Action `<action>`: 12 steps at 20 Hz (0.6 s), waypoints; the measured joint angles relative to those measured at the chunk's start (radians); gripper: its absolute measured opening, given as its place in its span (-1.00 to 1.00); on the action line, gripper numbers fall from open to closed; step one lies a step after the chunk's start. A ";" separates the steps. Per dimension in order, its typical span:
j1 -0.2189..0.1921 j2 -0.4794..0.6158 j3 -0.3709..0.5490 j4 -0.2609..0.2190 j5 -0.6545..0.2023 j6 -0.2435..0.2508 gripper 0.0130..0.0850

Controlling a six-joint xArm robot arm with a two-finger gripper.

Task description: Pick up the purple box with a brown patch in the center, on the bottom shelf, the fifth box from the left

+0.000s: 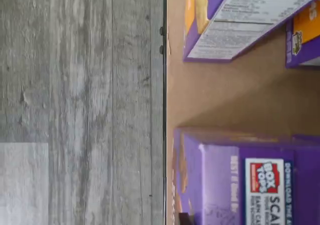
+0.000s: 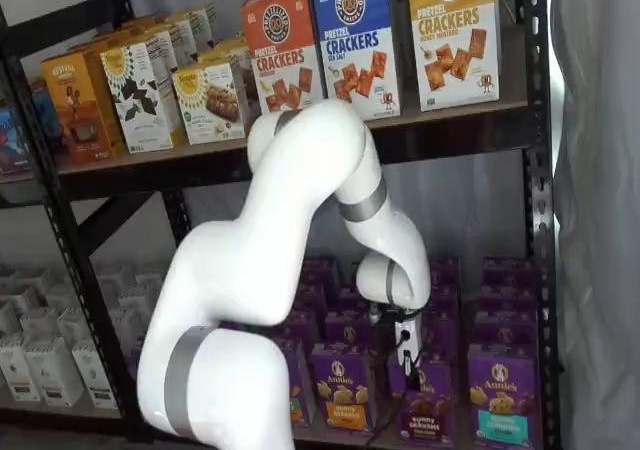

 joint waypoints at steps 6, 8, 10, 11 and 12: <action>0.007 -0.056 0.079 -0.019 -0.009 0.024 -0.44; 0.010 -0.077 0.111 -0.024 -0.018 0.031 -0.44; 0.013 -0.104 0.149 -0.024 -0.026 0.034 -0.44; 0.015 -0.119 0.170 -0.022 -0.029 0.034 -0.44; 0.018 -0.134 0.188 -0.017 -0.029 0.032 -0.44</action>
